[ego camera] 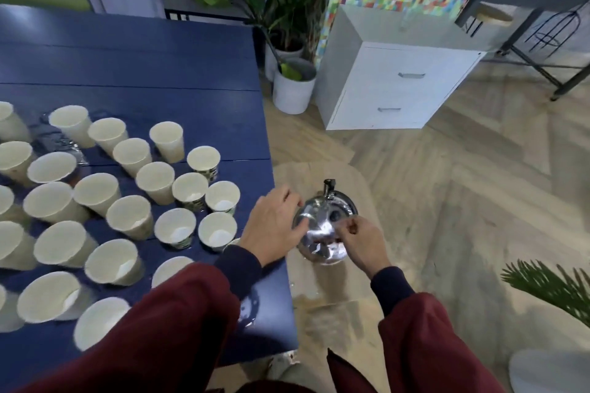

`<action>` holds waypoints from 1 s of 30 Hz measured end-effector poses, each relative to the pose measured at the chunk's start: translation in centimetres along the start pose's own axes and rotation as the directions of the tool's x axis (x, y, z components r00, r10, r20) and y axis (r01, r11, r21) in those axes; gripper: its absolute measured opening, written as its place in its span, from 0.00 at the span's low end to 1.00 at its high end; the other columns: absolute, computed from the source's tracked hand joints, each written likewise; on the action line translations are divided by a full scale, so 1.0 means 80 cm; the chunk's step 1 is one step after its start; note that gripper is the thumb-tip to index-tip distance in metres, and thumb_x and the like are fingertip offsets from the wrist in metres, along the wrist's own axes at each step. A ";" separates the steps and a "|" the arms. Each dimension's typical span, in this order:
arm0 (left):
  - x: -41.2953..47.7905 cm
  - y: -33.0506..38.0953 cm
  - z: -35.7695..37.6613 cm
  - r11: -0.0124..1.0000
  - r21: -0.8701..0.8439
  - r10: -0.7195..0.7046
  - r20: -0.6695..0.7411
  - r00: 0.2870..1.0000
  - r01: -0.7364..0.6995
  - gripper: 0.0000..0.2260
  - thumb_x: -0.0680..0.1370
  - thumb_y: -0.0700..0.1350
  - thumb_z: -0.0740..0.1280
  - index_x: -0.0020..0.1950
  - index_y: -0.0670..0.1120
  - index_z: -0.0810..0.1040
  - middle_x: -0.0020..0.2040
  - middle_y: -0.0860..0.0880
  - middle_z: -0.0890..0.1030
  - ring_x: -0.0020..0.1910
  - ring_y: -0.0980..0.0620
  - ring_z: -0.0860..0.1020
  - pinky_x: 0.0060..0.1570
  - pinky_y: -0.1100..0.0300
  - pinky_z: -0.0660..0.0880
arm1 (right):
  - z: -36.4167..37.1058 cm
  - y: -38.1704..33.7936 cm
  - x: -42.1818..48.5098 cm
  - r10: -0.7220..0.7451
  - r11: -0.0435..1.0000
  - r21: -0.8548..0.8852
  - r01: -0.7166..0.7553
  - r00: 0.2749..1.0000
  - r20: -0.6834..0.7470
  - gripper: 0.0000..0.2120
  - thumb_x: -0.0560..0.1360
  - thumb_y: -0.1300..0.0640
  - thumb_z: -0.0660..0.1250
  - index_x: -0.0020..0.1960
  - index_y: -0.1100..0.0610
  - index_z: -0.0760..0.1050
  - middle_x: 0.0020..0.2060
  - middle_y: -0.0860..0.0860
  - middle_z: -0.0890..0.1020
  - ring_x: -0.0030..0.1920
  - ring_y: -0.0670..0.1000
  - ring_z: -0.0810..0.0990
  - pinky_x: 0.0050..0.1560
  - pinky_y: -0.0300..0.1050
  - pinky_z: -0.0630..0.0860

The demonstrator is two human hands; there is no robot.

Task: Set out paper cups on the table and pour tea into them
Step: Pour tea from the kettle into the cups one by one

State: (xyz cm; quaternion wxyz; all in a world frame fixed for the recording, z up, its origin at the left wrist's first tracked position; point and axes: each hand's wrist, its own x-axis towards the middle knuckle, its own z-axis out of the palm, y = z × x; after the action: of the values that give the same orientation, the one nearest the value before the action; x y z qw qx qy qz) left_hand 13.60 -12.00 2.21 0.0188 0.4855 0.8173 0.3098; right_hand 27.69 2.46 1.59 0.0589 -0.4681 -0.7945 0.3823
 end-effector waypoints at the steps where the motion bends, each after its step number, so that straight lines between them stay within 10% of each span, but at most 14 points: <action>1: 0.014 0.006 0.013 0.999 0.009 -0.039 0.035 0.999 0.039 0.12 0.76 0.51 0.65 0.51 0.44 0.77 0.49 0.47 0.75 0.45 0.45 0.76 0.46 0.48 0.74 | -0.008 0.008 0.014 0.008 1.000 -0.030 -0.008 1.000 0.020 0.07 0.78 0.55 0.68 0.54 0.57 0.80 0.46 0.52 0.83 0.49 0.55 0.81 0.44 0.43 0.70; 9: 0.098 0.023 0.082 0.950 0.045 -0.305 0.357 0.883 0.310 0.21 0.79 0.53 0.66 0.67 0.43 0.71 0.64 0.44 0.75 0.59 0.43 0.75 0.53 0.53 0.71 | -0.036 0.054 0.097 0.182 0.981 -0.107 -0.163 0.962 0.204 0.25 0.79 0.52 0.68 0.69 0.65 0.67 0.64 0.61 0.76 0.64 0.60 0.75 0.54 0.45 0.69; 19: 0.158 0.003 0.155 0.966 0.124 -0.259 0.453 0.853 0.227 0.35 0.76 0.40 0.72 0.80 0.43 0.58 0.74 0.45 0.67 0.68 0.41 0.72 0.65 0.48 0.72 | -0.032 0.066 0.129 0.232 0.897 0.305 -0.319 0.929 0.290 0.22 0.79 0.54 0.69 0.69 0.59 0.68 0.57 0.54 0.77 0.56 0.52 0.77 0.57 0.46 0.73; 23: 0.181 -0.002 0.172 0.975 0.178 -0.201 0.444 0.873 0.134 0.27 0.75 0.40 0.74 0.72 0.44 0.70 0.66 0.45 0.75 0.62 0.43 0.76 0.60 0.49 0.75 | -0.029 0.070 0.136 0.193 0.863 0.394 -0.317 0.926 0.323 0.04 0.80 0.57 0.68 0.50 0.58 0.78 0.45 0.53 0.82 0.45 0.51 0.79 0.51 0.46 0.77; 26: 0.186 -0.005 0.179 0.975 0.195 -0.180 0.413 0.893 0.107 0.18 0.75 0.40 0.73 0.63 0.43 0.75 0.58 0.45 0.76 0.55 0.44 0.77 0.54 0.50 0.75 | -0.021 0.073 0.141 0.191 0.859 0.397 -0.323 0.922 0.335 0.10 0.81 0.57 0.66 0.56 0.64 0.75 0.46 0.62 0.82 0.46 0.55 0.79 0.54 0.53 0.80; 30: 0.192 -0.005 0.186 0.972 0.225 -0.141 0.357 0.923 0.062 0.13 0.76 0.40 0.72 0.59 0.43 0.75 0.56 0.44 0.77 0.53 0.44 0.77 0.53 0.50 0.74 | -0.019 0.069 0.138 0.169 0.820 0.460 -0.340 0.912 0.373 0.08 0.83 0.63 0.61 0.60 0.65 0.70 0.45 0.58 0.83 0.41 0.49 0.81 0.37 0.36 0.79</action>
State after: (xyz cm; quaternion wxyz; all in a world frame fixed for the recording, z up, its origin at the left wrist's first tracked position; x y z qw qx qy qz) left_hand 10.15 7.49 -5.88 0.1374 0.4914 0.8511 0.1234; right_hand 26.12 13.49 -3.95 0.0020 -0.4709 -0.5909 0.6550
